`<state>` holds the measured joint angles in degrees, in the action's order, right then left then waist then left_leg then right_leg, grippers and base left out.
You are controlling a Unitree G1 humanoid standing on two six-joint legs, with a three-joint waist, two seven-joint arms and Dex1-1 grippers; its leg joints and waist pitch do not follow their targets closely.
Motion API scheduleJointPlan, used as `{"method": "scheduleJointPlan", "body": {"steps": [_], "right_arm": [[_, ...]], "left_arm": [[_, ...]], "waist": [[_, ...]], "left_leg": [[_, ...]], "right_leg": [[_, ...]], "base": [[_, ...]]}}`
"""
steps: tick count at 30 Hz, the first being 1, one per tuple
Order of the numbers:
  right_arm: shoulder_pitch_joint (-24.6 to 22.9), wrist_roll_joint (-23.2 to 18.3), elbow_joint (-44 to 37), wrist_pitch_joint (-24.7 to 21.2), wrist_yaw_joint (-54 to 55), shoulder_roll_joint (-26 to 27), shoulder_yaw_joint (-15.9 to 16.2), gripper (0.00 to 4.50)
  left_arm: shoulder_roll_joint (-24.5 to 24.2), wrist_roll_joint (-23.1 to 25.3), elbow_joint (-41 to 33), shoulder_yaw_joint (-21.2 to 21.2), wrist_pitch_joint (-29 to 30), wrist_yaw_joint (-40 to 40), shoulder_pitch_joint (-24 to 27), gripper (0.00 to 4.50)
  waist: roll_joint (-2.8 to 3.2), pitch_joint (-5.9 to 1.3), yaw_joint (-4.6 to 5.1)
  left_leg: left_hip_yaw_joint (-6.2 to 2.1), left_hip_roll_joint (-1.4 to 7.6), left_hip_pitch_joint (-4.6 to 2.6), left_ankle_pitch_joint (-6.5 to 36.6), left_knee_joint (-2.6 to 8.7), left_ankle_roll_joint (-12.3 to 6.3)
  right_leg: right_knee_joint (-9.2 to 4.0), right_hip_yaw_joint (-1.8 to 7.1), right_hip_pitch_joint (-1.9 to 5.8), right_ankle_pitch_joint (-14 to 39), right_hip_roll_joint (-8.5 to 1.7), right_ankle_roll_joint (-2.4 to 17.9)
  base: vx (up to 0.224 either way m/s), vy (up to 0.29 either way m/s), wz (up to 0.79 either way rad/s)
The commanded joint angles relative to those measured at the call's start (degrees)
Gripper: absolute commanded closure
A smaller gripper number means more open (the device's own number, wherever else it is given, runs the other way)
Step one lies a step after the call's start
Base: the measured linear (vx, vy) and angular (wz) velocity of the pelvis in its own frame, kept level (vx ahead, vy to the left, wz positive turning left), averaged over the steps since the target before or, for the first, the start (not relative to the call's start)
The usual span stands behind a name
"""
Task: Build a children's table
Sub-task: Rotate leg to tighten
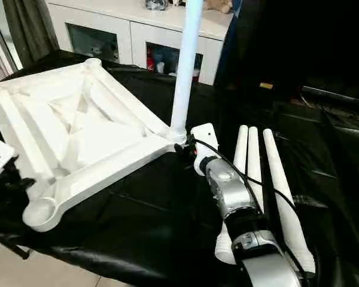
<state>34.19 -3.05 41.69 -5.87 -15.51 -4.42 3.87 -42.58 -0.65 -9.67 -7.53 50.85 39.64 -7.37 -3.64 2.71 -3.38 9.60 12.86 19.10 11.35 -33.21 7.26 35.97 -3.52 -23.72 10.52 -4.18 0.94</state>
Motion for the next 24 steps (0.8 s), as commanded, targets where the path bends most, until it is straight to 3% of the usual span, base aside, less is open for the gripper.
{"method": "scheduleJointPlan", "body": {"steps": [1,2,5,6,7,9,11,12,14,15,17,19,20,22,24], "right_arm": [[0.3,-1.2,-0.2,0.7,-0.4,-0.1,-0.4,0.57],[-0.5,-1.1,-2.4,-0.2,-1.1,-0.4,-0.2,0.57],[-2.4,-0.8,-6.7,-2.2,-2.0,-1.2,-0.1,0.57],[-3.2,-0.6,-8.8,-3.3,-2.3,-1.7,0.2,0.57],[-4.1,-0.3,-11.1,-5.0,-2.5,-2.4,0.5,0.57],[-6.4,0.7,-17.1,-9.6,-2.5,-4.0,1.3,0.57],[-6.8,0.7,-18.4,-10.3,-2.5,-4.4,1.3,0.57],[-7.9,-0.2,-21.7,-13.1,-2.8,-5.1,0.7,0.57],[-9.0,-0.7,-25.2,-15.9,-2.2,-5.8,-0.3,0.57],[-9.7,-0.7,-27.5,-17.8,-1.6,-6.4,-1.1,0.57],[-10.8,-1.3,-30.3,-19.9,-1.4,-7.1,-2.0,0.57],[-10.8,-1.3,-30.3,-19.9,-1.4,-7.1,-2.0,0.57],[-11.7,-1.2,-32.4,-21.7,-1.5,-7.6,-2.0,0.57],[-12.4,-1.0,-33.5,-22.7,-1.7,-7.9,-1.8,0.57],[-13.2,-0.6,-34.5,-24.2,-1.7,-7.9,-1.1,0.57]], "left_arm": [[1.9,-2.3,1.0,3.4,0.7,0.3,0.3,2.15],[3.3,-2.8,1.1,4.9,0.7,0.3,-0.5,2.15],[4.8,-2.3,2.2,6.9,0.1,0.5,-1.6,2.15],[5.5,-2.1,2.7,7.7,-0.1,0.6,-2.1,2.15],[6.0,-1.8,3.2,8.5,-0.4,0.6,-2.8,2.15],[7.8,-1.5,4.5,10.1,-1.3,0.4,-4.6,2.15],[8.4,-1.5,4.8,10.4,-1.4,0.1,-5.1,2.15],[9.6,-1.5,5.2,11.3,-1.3,-0.4,-6.0,2.15],[10.8,-1.5,5.6,12.4,-1.0,-1.3,-7.0,2.15],[12.2,-1.6,6.0,12.6,-0.8,-2.4,-7.7,2.15],[14.3,-1.2,6.7,12.7,-0.8,-4.2,-8.9,2.15],[14.3,-1.2,6.7,12.7,-0.8,-4.2,-8.9,2.15],[15.6,-0.7,7.5,13.1,-1.6,-5.0,-9.7,2.15],[16.8,0.0,8.4,13.6,-1.7,-6.0,-10.7,2.15],[17.8,0.2,8.9,14.1,-1.6,-6.8,-11.8,2.15]], "waist": [[1.64,-2.94,-0.03],[2.13,-3.02,-0.18],[1.99,-2.87,-0.79],[2.98,-2.80,-1.19],[2.64,-2.80,-1.19],[2.74,-2.62,-1.61],[2.45,-2.63,-1.59],[3.18,-2.62,-1.40],[3.01,-2.66,-1.43],[3.54,-2.65,-1.49],[3.52,-2.79,-1.41],[3.25,-2.87,-1.22],[3.80,-2.82,-1.03],[3.54,-2.89,-1.05],[3.64,-3.00,-1.03]], "left_leg": [[0.58,-0.44,0.02,14.7,3.76,0.69],[0.79,-0.45,-0.45,14.9,3.64,0.62],[0.58,-0.45,0.14,14.6,3.80,0.33],[0.53,-0.53,0.01,14.6,3.79,0.52],[0.67,-0.48,-0.13,14.9,3.79,0.55],[0.84,-0.57,-0.95,17.3,3.72,0.74],[0.61,-0.68,-0.24,16.8,3.93,0.72],[0.47,-0.77,-0.08,16.9,3.98,0.88],[0.46,-0.80,-0.14,16.9,3.89,0.79],[0.42,-0.84,-0.16,16.7,3.90,0.87],[0.38,-0.91,-0.15,16.8,3.83,0.83],[0.33,-0.99,0.37,15.5,3.86,0.61],[0.25,-1.05,0.56,15.3,3.89,0.64],[0.45,-1.12,0.21,15.4,3.66,0.41],[0.29,-1.14,0.61,14.9,3.76,0.32]], "right_leg": [[-4.60,2.40,2.30,15.0,-2.18,9.0],[-4.61,2.45,1.93,13.1,-1.97,9.6],[-4.28,2.40,2.43,12.7,-1.96,9.5],[-4.41,2.47,2.37,13.4,-1.95,8.8],[-4.67,2.45,2.25,13.5,-1.93,8.5],[-5.14,2.53,1.73,16.1,-1.69,7.7],[-5.08,2.68,2.30,17.9,-1.83,7.2],[-5.20,2.73,2.37,19.1,-1.86,6.7],[-5.35,2.79,2.32,19.8,-1.79,5.9],[-5.42,2.91,2.22,20.4,-1.75,5.4],[-5.46,2.95,2.19,20.7,-1.73,5.3],[-5.45,2.93,2.58,20.0,-1.72,5.0],[-5.52,2.87,2.62,20.4,-1.71,4.7],[-5.77,2.93,2.34,20.3,-1.56,4.5],[-5.69,2.81,2.66,20.7,-1.71,4.5]], "base": [[0.000,0.000,0.00],[0.000,0.000,0.00],[0.000,0.000,0.00],[0.000,0.000,0.00],[0.000,0.000,0.00],[0.000,0.000,0.00],[0.000,0.000,0.00],[0.000,0.000,0.00],[0.000,0.000,0.00],[0.000,0.000,0.00],[0.000,0.000,0.00],[0.000,0.000,0.00],[0.000,0.000,0.00],[0.000,0.000,0.00],[0.000,0.000,0.00]]}}
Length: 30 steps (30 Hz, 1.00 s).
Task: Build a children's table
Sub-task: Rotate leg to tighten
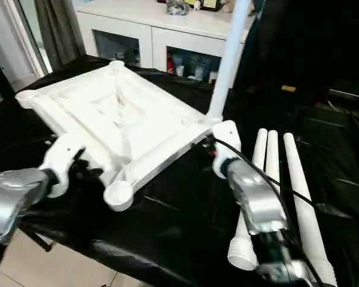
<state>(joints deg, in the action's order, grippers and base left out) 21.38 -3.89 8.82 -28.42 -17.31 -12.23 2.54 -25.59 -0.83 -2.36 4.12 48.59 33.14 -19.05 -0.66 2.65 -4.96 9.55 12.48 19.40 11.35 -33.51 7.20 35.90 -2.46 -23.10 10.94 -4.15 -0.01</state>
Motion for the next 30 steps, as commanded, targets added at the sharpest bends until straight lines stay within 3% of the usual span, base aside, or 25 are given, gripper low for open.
{"method": "scheduleJointPlan", "body": {"steps": [1,6,9,10,11,20,24,26,27,30], "right_arm": [[-0.7,0.4,-2.0,-2.1,0.1,-0.1,0.5,0.57],[-0.9,1.0,-2.4,-2.5,0.2,0.3,1.9,0.57],[-0.4,0.2,-3.0,-3.3,-0.5,0.5,2.1,0.57],[-0.3,0.0,-3.1,-3.6,-0.6,0.5,2.0,0.57],[-0.2,-0.1,-3.3,-3.9,-0.7,0.5,1.9,0.57],[-0.7,-0.5,-3.5,-3.9,-1.2,-0.2,1.4,0.57],[-1.8,-0.3,-3.9,-1.4,-1.5,-0.3,1.7,0.57],[-1.8,-0.3,-3.9,-1.3,-1.5,-0.3,1.7,0.57],[-2.1,-0.3,-3.9,-0.7,-1.3,-0.2,1.5,0.57],[-2.2,-0.3,-3.9,-0.5,-1.2,-0.2,1.4,0.57]], "left_arm": [[0.9,0.4,1.5,2.6,0.5,-0.4,-0.3,2.15],[0.4,0.4,1.0,1.8,-1.6,-0.9,-0.9,2.15],[-1.5,-1.1,-0.2,-0.7,-3.1,0.6,-1.8,2.15],[-1.9,-1.7,-0.6,-1.5,-3.0,1.1,-1.9,2.15],[-2.4,-2.3,-1.1,-2.2,-2.9,1.7,-2.0,2.15],[-14.1,-5.5,-6.7,-2.6,-3.1,13.5,4.1,2.15],[-21.2,-8.1,-11.3,-0.8,-1.5,20.4,10.3,2.15],[-21.2,-8.1,-11.3,-0.7,-1.4,20.4,10.3,2.15],[-18.8,-7.4,-10.0,1.1,-2.0,18.6,10.4,2.15],[-17.3,-7.1,-9.1,1.7,-2.6,17.5,10.2,2.15]], "waist": [[0.37,-2.90,0.59],[0.60,-3.10,0.54],[0.70,-3.21,0.50],[-0.23,-3.23,0.55],[0.35,-3.24,0.44],[0.38,-3.41,1.26],[0.38,-3.11,1.73],[0.41,-2.92,1.87],[-0.07,-2.95,1.76],[0.22,-2.90,1.50]], "left_leg": [[0.38,-0.72,0.33,14.6,4.03,0.19],[0.30,-0.49,0.62,12.3,3.98,0.30],[0.39,-0.47,0.82,10.2,3.87,0.34],[0.49,-0.51,0.93,10.0,3.88,0.11],[0.40,-0.46,0.90,9.8,3.93,0.31],[0.51,-0.46,0.92,4.8,3.60,0.36],[0.66,-0.31,0.83,6.7,3.79,0.36],[0.79,-0.30,0.68,7.8,3.82,0.51],[0.87,-0.25,0.53,8.1,3.81,0.52],[0.90,-0.21,0.40,9.0,3.83,0.88]], "right_leg": [[-5.77,1.71,1.91,20.8,-1.69,5.2],[-5.40,1.76,1.98,17.3,-1.83,6.2],[-4.83,1.82,2.15,12.0,-1.70,7.7],[-4.88,1.80,2.30,12.1,-1.73,7.6],[-4.68,1.83,2.33,12.3,-1.89,7.7],[-3.42,1.99,2.75,2.4,-1.78,10.1],[-3.60,2.12,2.52,4.6,-1.76,10.5],[-3.83,2.23,2.37,5.9,-1.59,10.4],[-3.92,2.29,2.35,6.5,-1.58,10.3],[-4.00,2.44,2.24,8.0,-1.62,10.0]], "base": [[0.000,0.000,0.00],[0.000,0.000,0.00],[0.000,0.000,0.00],[0.000,0.000,0.00],[0.000,0.000,0.00],[0.000,0.000,0.00],[0.000,0.000,0.00],[0.000,0.000,0.00],[0.000,0.000,0.00],[0.000,0.000,0.00]]}}
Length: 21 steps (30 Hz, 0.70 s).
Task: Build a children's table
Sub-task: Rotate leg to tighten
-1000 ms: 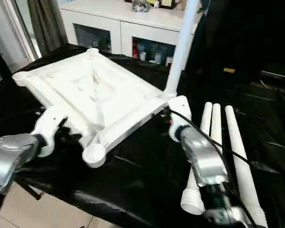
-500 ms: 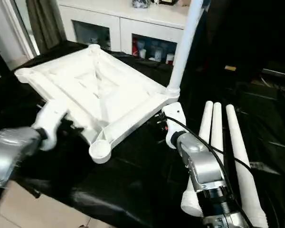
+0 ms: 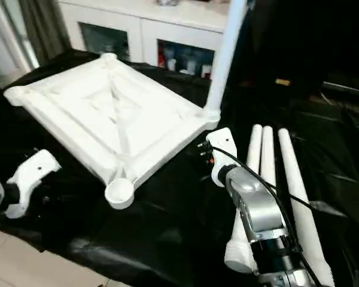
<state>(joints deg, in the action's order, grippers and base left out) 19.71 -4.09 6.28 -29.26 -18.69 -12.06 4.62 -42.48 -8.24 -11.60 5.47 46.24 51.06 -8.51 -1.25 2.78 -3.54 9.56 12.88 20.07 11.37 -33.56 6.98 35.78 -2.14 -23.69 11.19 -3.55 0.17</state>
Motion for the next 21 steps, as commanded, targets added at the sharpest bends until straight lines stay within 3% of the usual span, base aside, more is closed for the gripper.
{"method": "scheduleJointPlan", "body": {"steps": [1,3,5,9,11,12,15,21], "right_arm": [[-0.9,-0.3,-1.4,0.5,0.6,-0.4,-1.3,0.57],[-1.0,-0.4,-1.5,0.6,0.7,-0.4,-1.6,0.57],[-1.1,-0.4,-1.7,0.7,1.1,-0.4,-2.1,0.57],[-1.2,-0.4,-1.8,0.8,1.3,-0.4,-2.2,0.57],[-1.1,0.0,-1.7,0.9,1.3,-0.5,-1.8,0.57],[-0.9,0.1,-1.4,1.2,1.3,-0.5,-1.7,0.57],[-0.7,0.3,-0.9,1.4,1.5,-0.4,-1.7,0.57],[0.0,0.5,-0.2,1.6,2.2,0.3,-1.8,0.57]], "left_arm": [[4.2,2.2,3.0,2.0,-2.1,-4.7,-1.4,2.15],[6.0,2.7,3.8,2.6,-2.7,-6.3,-1.8,2.15],[8.2,2.9,4.8,4.1,-3.8,-7.5,-2.7,2.15],[9.6,3.3,5.6,5.6,-4.3,-8.1,-4.0,2.15],[12.3,4.0,7.6,7.2,-5.0,-9.3,-6.6,2.15],[13.4,4.6,8.6,7.9,-5.6,-9.9,-7.5,2.15],[14.4,5.1,9.7,8.4,-6.2,-10.5,-8.0,2.15],[17.5,6.8,13.3,9.7,-6.6,-14.1,-9.7,2.15]], "waist": [[0.42,-2.95,0.24],[0.42,-3.01,0.08],[0.25,-3.15,0.09],[0.03,-3.09,0.19],[0.11,-3.20,0.06],[-0.13,-3.29,0.03],[-0.12,-3.42,-0.06],[-0.08,-3.43,0.08]], "left_leg": [[0.80,-0.64,0.09,8.7,3.99,1.22],[0.87,-0.61,-0.30,9.5,3.82,1.30],[0.66,-0.62,0.12,8.4,3.91,1.37],[0.72,-0.71,0.03,8.9,3.80,1.07],[0.80,-0.68,-0.18,8.3,3.66,1.05],[0.85,-0.70,-0.16,7.7,3.58,0.88],[0.64,-0.68,0.25,6.3,3.60,0.85],[0.69,-0.74,0.15,6.7,3.46,0.68]], "right_leg": [[-3.90,2.11,3.11,8.0,-2.14,9.3],[-4.26,2.21,2.95,9.3,-2.29,8.7],[-4.11,2.15,3.30,8.8,-2.33,8.2],[-4.32,2.17,3.05,10.8,-2.22,7.5],[-4.30,2.15,2.89,10.0,-2.14,7.6],[-4.14,2.22,2.97,8.5,-2.14,8.1],[-3.72,2.10,3.46,6.1,-2.27,8.6],[-3.91,2.11,3.43,6.5,-2.28,8.6]], "base": [[0.000,0.000,0.00],[0.000,0.000,0.00],[0.000,0.000,0.00],[0.000,0.000,0.00],[0.000,0.000,0.00],[0.000,0.000,0.00],[0.000,0.000,0.00],[0.000,0.000,0.00]]}}
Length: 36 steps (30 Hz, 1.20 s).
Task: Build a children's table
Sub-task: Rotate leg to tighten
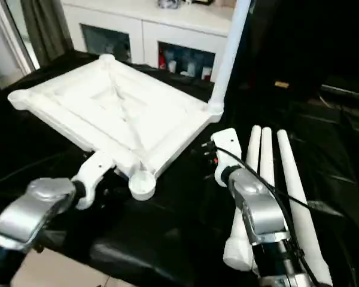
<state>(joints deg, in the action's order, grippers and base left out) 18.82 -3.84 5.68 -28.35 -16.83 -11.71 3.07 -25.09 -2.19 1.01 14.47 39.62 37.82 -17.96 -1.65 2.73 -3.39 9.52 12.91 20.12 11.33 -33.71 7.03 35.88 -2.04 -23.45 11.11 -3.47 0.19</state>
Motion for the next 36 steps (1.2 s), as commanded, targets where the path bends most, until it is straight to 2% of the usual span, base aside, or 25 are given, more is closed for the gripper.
{"method": "scheduleJointPlan", "body": {"steps": [1,6,11,13,14,15,17,18,19,20,22,23,24,25,26,27,28,29,30,31,32,33,34,35,36], "right_arm": [[0.9,0.3,0.4,0.7,0.4,0.0,-0.3,0.57],[0.8,1.0,1.4,1.3,1.2,0.1,-0.2,0.57],[0.5,0.9,1.1,1.0,1.2,0.1,-0.2,0.57],[0.7,0.6,1.2,1.2,1.5,0.1,-0.8,0.57],[0.8,-0.2,0.9,1.8,0.9,0.2,-1.4,0.57],[0.7,-1.2,0.2,1.9,0.0,0.1,-1.8,0.57],[0.6,-2.5,-0.7,1.8,-1.4,-0.6,-2.7,0.57],[0.6,-3.1,-1.0,1.3,-1.8,-1.1,-3.4,0.57],[0.6,-3.5,-2.1,0.4,-3.0,-2.6,-4.0,0.57],[0.6,-3.5,-2.5,0.0,-3.4,-3.2,-4.0,0.57],[0.6,-3.2,-3.8,-2.0,-3.6,-4.4,-4.2,0.57],[0.7,-2.3,-6.2,-6.7,-2.8,-6.1,-4.4,0.57],[0.7,-2.3,-6.2,-6.7,-2.8,-6.1,-4.4,0.57],[0.6,-1.8,-8.4,-10.8,-2.0,-7.1,-4.7,0.57],[0.6,-1.9,-8.8,-11.6,-1.9,-7.2,-4.8,0.57],[0.4,-2.3,-12.3,-17.5,-1.4,-7.8,-5.3,0.57],[0.3,-2.5,-13.3,-19.3,-1.2,-8.0,-5.4,0.57],[0.1,-2.7,-16.0,-23.8,-0.1,-7.8,-6.2,0.57],[-0.1,-3.1,-17.9,-26.8,0.8,-7.8,-6.8,0.31],[-0.6,-3.7,-20.1,-28.9,1.4,-7.3,-7.3,0.31],[-1.1,-4.1,-22.0,-30.4,1.8,-7.0,-7.4,0.31],[-1.4,-4.1,-23.3,-30.7,2.0,-6.7,-7.4,0.19],[-1.6,-4.2,-24.4,-29.4,2.7,-5.7,-7.6,0.09],[-1.5,-4.1,-25.2,-28.8,3.2,-4.9,-7.8,0.09],[-1.8,-3.9,-25.9,-26.6,3.3,-4.5,-7.3,0.09]], "left_arm": [[0.4,0.9,1.0,1.0,-0.1,-1.3,-0.4,2.15],[1.7,1.6,2.0,1.7,-1.2,-1.8,-1.4,2.15],[1.0,0.8,1.1,0.6,-3.8,-0.5,-0.6,2.15],[0.1,-0.3,0.6,-0.6,-5.8,0.6,-0.2,2.15],[-0.2,-1.8,-0.2,-1.8,-7.3,2.0,0.1,2.15],[0.0,-3.4,-1.1,-2.9,-8.0,3.1,0.3,2.15],[0.2,-6.3,-3.4,-4.4,-9.0,5.8,0.9,2.15],[0.0,-7.6,-4.8,-4.7,-8.6,7.3,1.3,2.15],[-1.5,-9.2,-7.7,-4.4,-7.7,10.1,2.3,2.15],[-2.2,-9.6,-8.6,-4.2,-7.4,11.2,2.7,2.15],[-3.3,-10.4,-10.3,-4.3,-6.8,12.4,3.4,2.15],[-4.7,-11.9,-12.6,-5.3,-5.5,13.5,4.2,2.15],[-4.7,-11.9,-12.6,-5.3,-5.5,13.5,4.2,2.15],[-5.6,-13.2,-14.0,-6.3,-4.9,14.2,4.8,2.15],[-5.8,-13.4,-14.2,-6.5,-4.9,14.2,4.9,2.15],[-5.3,-12.9,-14.1,-8.0,-5.3,12.3,4.5,2.15],[-5.1,-12.8,-14.1,-8.4,-5.4,11.7,4.4,2.15],[-4.3,-11.6,-13.5,-9.1,-6.1,9.5,3.7,2.15],[-3.8,-10.9,-13.3,-9.5,-6.4,8.0,3.3,2.12],[-2.3,-9.1,-12.1,-9.8,-7.7,4.6,2.7,2.12],[-0.2,-7.9,-10.8,-10.4,-10.0,1.0,2.2,2.12],[1.8,-7.5,-10.0,-11.2,-11.6,-1.7,1.9,2.12],[3.7,-7.2,-9.6,-11.6,-11.3,-4.8,1.9,2.12],[4.7,-7.2,-9.6,-11.7,-10.6,-6.4,2.0,2.12],[5.8,-6.8,-9.7,-11.5,-10.7,-8.0,2.4,2.12]], "waist": [[0.31,-3.27,-0.06],[0.20,-3.16,-0.30],[0.20,-3.19,-0.26],[0.26,-3.26,-0.25],[0.59,-3.36,-0.31],[0.43,-3.42,-0.25],[0.47,-3.49,-0.33],[0.13,-3.51,-0.27],[0.37,-3.48,-0.41],[0.37,-3.50,-0.45],[0.33,-3.18,-0.29],[0.26,-3.16,-0.15],[0.29,-3.07,-0.12],[0.51,-2.99,0.04],[0.51,-2.99,0.04],[0.51,-3.02,0.20],[0.52,-2.94,0.28],[0.69,-2.97,0.23],[0.74,-2.89,0.25],[1.15,-3.03,0.13],[1.02,-2.96,0.20],[1.14,-3.02,0.08],[1.53,-3.10,0.10],[1.34,-3.23,0.13],[1.77,-3.30,0.13]], "left_leg": [[0.73,-0.72,0.13,7.3,3.65,0.67],[0.76,-0.69,-0.04,9.2,3.72,0.78],[0.62,-0.69,0.17,8.6,3.79,0.82],[0.63,-0.68,0.14,8.2,3.74,0.78],[0.62,-0.71,0.08,7.8,3.68,0.85],[0.64,-0.71,0.16,7.4,3.68,0.82],[0.67,-0.68,0.07,6.8,3.59,0.60],[0.75,-0.57,0.12,6.3,3.61,0.42],[0.70,-0.52,0.03,6.3,3.61,0.36],[0.61,-0.46,0.13,6.1,3.65,0.30],[0.81,-0.63,0.06,6.8,3.66,0.20],[0.80,-0.69,0.23,6.9,3.70,0.19],[0.79,-0.74,0.13,7.0,3.71,0.42],[0.81,-0.81,0.07,7.3,3.74,0.75],[0.81,-0.81,0.07,7.3,3.74,0.75],[0.86,-0.80,0.00,7.9,3.68,0.98],[0.85,-0.85,-0.03,8.2,3.70,1.06],[0.78,-0.79,-0.15,8.4,3.71,1.26],[0.77,-0.80,-0.17,8.3,3.75,1.36],[0.66,-0.71,-0.31,8.4,3.73,1.64],[0.71,-0.71,-0.25,8.6,3.74,1.69],[0.70,-0.67,-0.36,9.3,3.63,1.89],[0.62,-0.64,-0.29,9.2,3.62,2.12],[0.54,-0.67,-0.13,8.8,3.61,2.17],[0.52,-0.67,-0.09,8.6,3.57,2.32]], "right_leg": [[-4.14,2.01,3.14,7.6,-2.37,8.5],[-4.62,2.01,2.86,11.9,-2.47,7.5],[-4.52,1.95,2.94,11.5,-2.46,7.1],[-4.44,1.96,2.90,10.6,-2.45,7.3],[-4.29,1.98,2.91,9.3,-2.46,7.7],[-4.10,1.98,3.07,7.7,-2.44,8.2],[-3.83,1.97,3.12,5.3,-2.44,9.1],[-3.67,1.95,3.14,3.8,-2.31,9.7],[-3.55,1.94,3.14,3.4,-2.41,10.0],[-3.37,1.91,3.39,2.9,-2.44,10.1],[-3.61,1.91,3.19,4.2,-2.14,9.6],[-3.74,1.97,3.35,5.5,-2.23,9.1],[-3.77,1.97,3.35,6.3,-2.12,8.8],[-4.00,2.01,3.23,8.0,-2.05,8.3],[-4.00,2.01,3.23,8.0,-2.05,8.3],[-4.16,2.06,3.08,9.0,-2.03,8.0],[-4.24,2.06,3.12,9.6,-1.88,7.8],[-4.26,2.07,3.13,10.1,-1.89,7.4],[-4.37,2.10,3.11,10.2,-1.80,7.2],[-4.29,2.07,3.03,10.3,-1.95,7.0],[-4.50,2.10,3.02,10.4,-1.86,6.8],[-4.68,2.13,2.98,10.8,-1.91,6.7],[-4.58,2.14,3.05,10.7,-2.05,6.8],[-4.54,2.09,3.14,10.1,-2.08,6.9],[-4.36,2.14,3.14,9.6,-2.11,7.0]], "base": [[0.000,0.000,0.00],[0.000,0.000,0.00],[0.000,0.000,0.00],[0.000,0.000,0.00],[0.000,0.000,0.00],[0.000,0.000,0.00],[0.000,0.000,0.00],[0.000,0.000,0.00],[0.000,0.000,0.00],[0.000,0.000,0.00],[0.000,0.000,0.00],[0.000,0.000,0.00],[0.000,0.000,0.00],[0.000,0.000,0.00],[0.000,0.000,0.00],[0.000,0.000,0.00],[0.000,0.000,0.00],[0.000,0.000,0.00],[0.000,0.000,0.00],[0.000,0.000,0.00],[0.000,0.000,0.00],[0.000,0.000,0.00],[0.000,0.000,0.00],[0.000,0.000,0.00],[0.000,0.000,0.00]]}}
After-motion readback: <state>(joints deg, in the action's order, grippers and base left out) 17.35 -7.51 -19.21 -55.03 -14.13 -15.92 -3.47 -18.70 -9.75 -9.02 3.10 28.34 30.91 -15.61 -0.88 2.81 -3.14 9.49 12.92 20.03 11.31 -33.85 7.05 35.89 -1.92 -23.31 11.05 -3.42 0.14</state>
